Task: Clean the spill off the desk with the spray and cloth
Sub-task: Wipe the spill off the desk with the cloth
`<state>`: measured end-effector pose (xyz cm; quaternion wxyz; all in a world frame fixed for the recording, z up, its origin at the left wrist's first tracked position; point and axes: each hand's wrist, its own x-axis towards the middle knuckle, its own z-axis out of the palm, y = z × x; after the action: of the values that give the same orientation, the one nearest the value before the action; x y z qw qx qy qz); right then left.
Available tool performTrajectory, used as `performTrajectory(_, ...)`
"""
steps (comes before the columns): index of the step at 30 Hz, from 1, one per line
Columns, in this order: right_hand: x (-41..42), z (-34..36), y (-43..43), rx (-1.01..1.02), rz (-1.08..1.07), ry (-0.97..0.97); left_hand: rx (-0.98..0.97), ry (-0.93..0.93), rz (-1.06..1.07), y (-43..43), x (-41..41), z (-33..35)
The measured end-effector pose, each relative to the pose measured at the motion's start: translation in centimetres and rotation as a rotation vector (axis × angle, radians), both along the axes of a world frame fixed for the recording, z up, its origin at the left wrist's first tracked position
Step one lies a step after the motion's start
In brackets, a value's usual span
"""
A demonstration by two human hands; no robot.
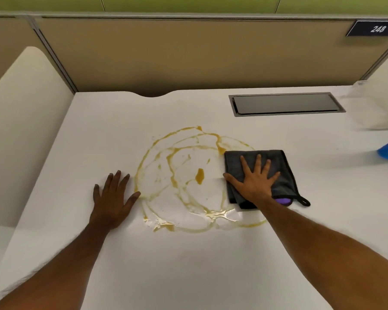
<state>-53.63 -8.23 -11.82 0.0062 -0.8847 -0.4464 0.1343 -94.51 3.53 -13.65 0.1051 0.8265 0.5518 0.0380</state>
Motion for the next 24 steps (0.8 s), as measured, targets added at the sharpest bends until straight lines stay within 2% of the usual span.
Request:
performTrajectory(3, -1.9, 0.0, 0.0, 0.084, 0.201, 0.062, 0.015, -0.028, 0.005, -0.1, 0.0, -0.7)
performTrajectory(6, -2.1, -0.4, -4.1, 0.212, 0.362, 0.064, 0.048, -0.038, 0.011, -0.5, -0.2, -1.0)
performTrajectory(8, 0.0, -0.6, -6.5, 0.249, 0.318, 0.031, 0.091, -0.050, 0.016, -0.5, -0.2, -0.9)
performTrajectory(10, 2.5, -0.4, -6.7, 0.216, 0.147, 0.016, 0.098, -0.061, 0.025, -0.4, -0.1, -1.0)
performTrajectory(12, 3.6, -0.1, -4.6, 0.146, 0.017, -0.012, 0.109, -0.061, 0.029, -0.4, 0.0, -1.1)
performTrajectory(14, 2.9, -0.1, -1.2, 0.069, 0.016, -0.033, 0.126, -0.056, 0.029, -0.3, 0.2, -1.2)
performTrajectory(18, -2.1, -0.4, 2.6, 0.018, 0.237, -0.037, 0.141, -0.037, 0.021, -0.3, 0.2, -1.0)
performTrajectory(21, -4.4, -0.7, -0.8, 0.069, 0.429, -0.048, 0.134, -0.033, 0.020, -0.3, 0.1, -1.1)
performTrajectory(24, -2.4, -0.7, -4.4, 0.115, 0.469, -0.047, 0.131, -0.037, 0.013, -0.4, 0.1, -1.1)
